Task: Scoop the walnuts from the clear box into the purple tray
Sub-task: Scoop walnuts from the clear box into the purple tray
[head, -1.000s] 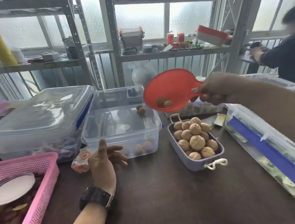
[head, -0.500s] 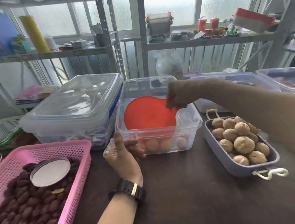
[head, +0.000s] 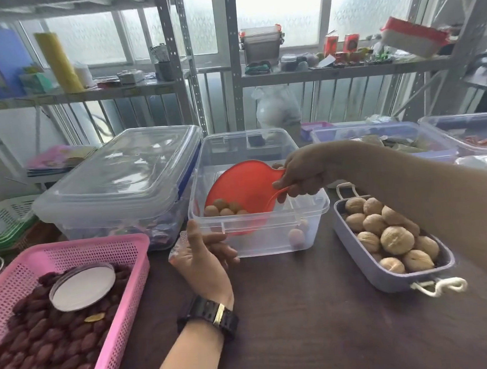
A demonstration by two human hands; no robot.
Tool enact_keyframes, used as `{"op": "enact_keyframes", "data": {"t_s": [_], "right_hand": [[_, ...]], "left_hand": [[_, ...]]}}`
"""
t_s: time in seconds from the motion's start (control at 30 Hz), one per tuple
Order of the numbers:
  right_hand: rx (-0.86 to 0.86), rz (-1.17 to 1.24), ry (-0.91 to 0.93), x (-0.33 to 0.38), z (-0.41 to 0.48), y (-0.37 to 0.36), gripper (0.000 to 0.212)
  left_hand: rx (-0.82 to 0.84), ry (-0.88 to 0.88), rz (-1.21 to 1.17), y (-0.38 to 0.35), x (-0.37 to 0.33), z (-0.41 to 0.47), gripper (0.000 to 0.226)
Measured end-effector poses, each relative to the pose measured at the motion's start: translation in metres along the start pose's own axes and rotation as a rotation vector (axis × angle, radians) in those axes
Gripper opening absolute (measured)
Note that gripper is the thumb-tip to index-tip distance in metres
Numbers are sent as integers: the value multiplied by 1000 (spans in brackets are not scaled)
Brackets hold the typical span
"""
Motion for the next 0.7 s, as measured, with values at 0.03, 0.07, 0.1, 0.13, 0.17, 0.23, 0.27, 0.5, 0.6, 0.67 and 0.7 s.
{"op": "enact_keyframes", "data": {"t_s": [0.03, 0.07, 0.1, 0.13, 0.17, 0.23, 0.27, 0.5, 0.6, 0.67, 0.7], "right_hand": [[-6, 33, 9, -2, -7, 3, 31], [-8, 76, 26, -5, -15, 7, 33], [-10, 127, 44, -9, -24, 12, 34], [-19, 177, 57, -15, -33, 17, 34], [-39, 224, 67, -22, -42, 24, 33], [-98, 293, 74, -39, -63, 38, 34], [-131, 321, 69, -50, -75, 45, 34], [-319, 453, 45, -129, -159, 86, 34], [-386, 472, 58, -158, -187, 93, 28], [-430, 484, 47, -174, -201, 93, 29], [-445, 491, 32, -181, -206, 93, 32]], "left_hand": [[1, -3, 8, 0, -1, -1, 67], [8, -11, 14, 0, -1, -2, 67], [27, -19, 19, -2, -2, -3, 66], [59, -23, 25, -4, -2, -5, 64], [106, -27, 41, -7, -2, -9, 61], [256, -56, 99, -16, -2, -20, 56], [354, -82, 146, -23, -2, -28, 56], [873, -216, 732, -80, 16, -80, 30], [964, -659, 1005, -119, 8, -103, 25], [1074, -828, 1069, -142, 12, -113, 34], [1120, -873, 1103, -150, 14, -113, 36]]}}
Point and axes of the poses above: each hand's wrist, its own z-axis towards the middle knuckle, its own y-axis out of the back of the hand, x = y × z, the point moved 6 cm from there along z, towards the middle knuckle, and after that the axes turned 3 degrees about x, right-handed, at the moved point
